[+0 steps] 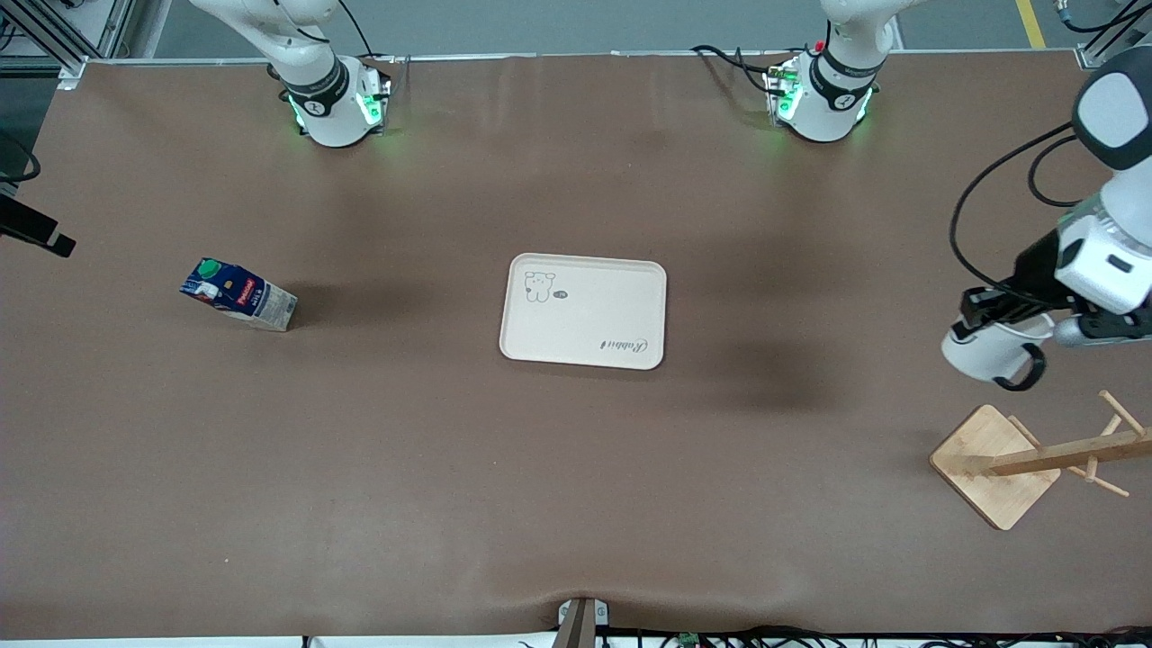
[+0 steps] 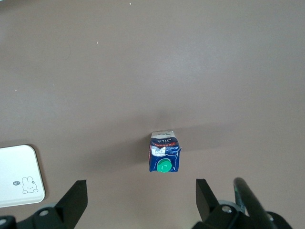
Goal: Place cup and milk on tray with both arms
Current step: 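Lift the mug off the stand and carry it toward the tray, then lower the mug onto the tray while the right gripper reaches the milk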
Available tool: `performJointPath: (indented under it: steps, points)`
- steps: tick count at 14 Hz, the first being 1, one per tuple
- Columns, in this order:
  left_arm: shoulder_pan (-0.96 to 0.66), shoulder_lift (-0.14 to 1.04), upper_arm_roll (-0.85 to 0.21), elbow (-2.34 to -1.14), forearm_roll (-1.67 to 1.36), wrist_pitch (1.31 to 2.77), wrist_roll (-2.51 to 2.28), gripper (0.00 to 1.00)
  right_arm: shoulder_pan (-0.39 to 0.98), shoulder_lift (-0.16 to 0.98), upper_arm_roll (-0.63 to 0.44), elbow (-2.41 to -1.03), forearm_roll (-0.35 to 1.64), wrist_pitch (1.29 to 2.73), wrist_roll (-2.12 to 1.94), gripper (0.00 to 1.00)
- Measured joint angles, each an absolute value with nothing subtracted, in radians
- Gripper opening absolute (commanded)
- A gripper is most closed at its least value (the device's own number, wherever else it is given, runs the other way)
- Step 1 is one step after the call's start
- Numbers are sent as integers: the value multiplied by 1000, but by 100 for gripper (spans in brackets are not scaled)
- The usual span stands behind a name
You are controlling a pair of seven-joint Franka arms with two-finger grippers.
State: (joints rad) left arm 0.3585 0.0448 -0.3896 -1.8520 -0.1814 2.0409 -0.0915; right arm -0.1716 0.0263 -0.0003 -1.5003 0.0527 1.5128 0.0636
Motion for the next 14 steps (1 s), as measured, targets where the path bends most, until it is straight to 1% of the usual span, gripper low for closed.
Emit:
performJointPath:
  steps: [4, 6, 8, 12, 14]
  points:
    - [350, 77, -538, -1850, -181, 2032, -313, 0, -173, 31, -1, -1500, 53, 1513, 64, 100]
    - [305, 111, -589, -1848, -176, 2031, -431, 0, -175, 33, -1, -1500, 53, 1513, 64, 100]
    - [204, 169, -597, -1831, -170, 2031, -555, 0, -176, 34, -1, -1500, 53, 1514, 64, 100]
    - [1, 349, -597, -1739, -49, 2030, -813, 0, -178, 35, -2, -1500, 53, 1514, 64, 100]
    - [-75, 434, -596, -1708, 6, 2027, -886, 0, -178, 35, -2, -1500, 53, 1514, 64, 100]
